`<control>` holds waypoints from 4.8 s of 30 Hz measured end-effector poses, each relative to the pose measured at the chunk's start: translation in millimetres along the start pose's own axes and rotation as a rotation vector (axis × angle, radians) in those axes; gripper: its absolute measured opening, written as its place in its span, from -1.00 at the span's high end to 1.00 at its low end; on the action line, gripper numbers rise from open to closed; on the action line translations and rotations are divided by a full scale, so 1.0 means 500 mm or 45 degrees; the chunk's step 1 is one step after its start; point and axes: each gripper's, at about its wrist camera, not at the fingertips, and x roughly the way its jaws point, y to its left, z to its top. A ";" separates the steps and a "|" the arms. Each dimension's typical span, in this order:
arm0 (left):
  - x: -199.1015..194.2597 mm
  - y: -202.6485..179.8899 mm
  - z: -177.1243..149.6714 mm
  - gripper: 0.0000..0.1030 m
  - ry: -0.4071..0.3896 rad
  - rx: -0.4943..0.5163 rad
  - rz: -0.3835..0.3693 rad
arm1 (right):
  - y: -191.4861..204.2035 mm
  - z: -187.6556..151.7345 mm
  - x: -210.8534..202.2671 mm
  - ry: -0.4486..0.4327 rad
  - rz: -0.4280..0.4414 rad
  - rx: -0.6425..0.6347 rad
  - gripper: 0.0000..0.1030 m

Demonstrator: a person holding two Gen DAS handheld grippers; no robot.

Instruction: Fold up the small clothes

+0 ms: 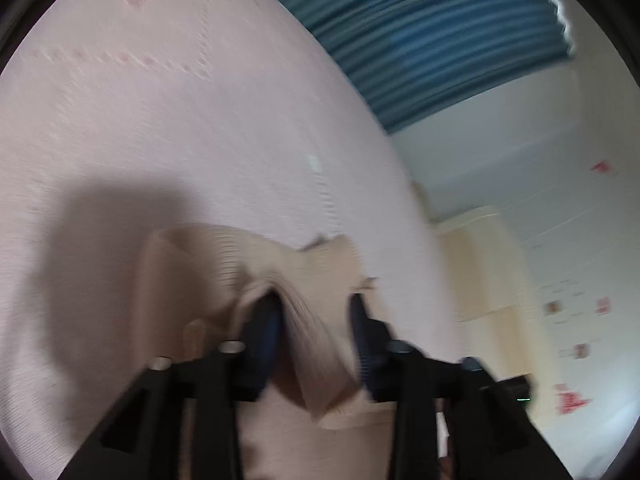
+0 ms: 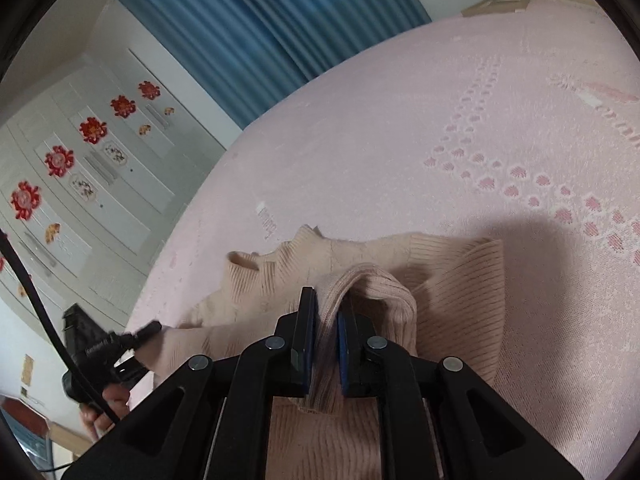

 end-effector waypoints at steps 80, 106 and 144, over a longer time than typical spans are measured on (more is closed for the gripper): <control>-0.180 -0.036 -0.262 0.84 -0.009 0.454 0.494 | -0.007 -0.218 -0.212 0.085 -0.342 -0.108 0.89; -0.111 -0.038 -0.251 -0.20 -0.026 0.482 0.703 | 0.003 -0.217 -0.126 0.124 -0.581 -0.246 0.37; -0.077 -0.057 -0.269 -0.46 -0.036 0.617 0.810 | -0.002 -0.215 -0.109 0.142 -0.592 -0.223 0.05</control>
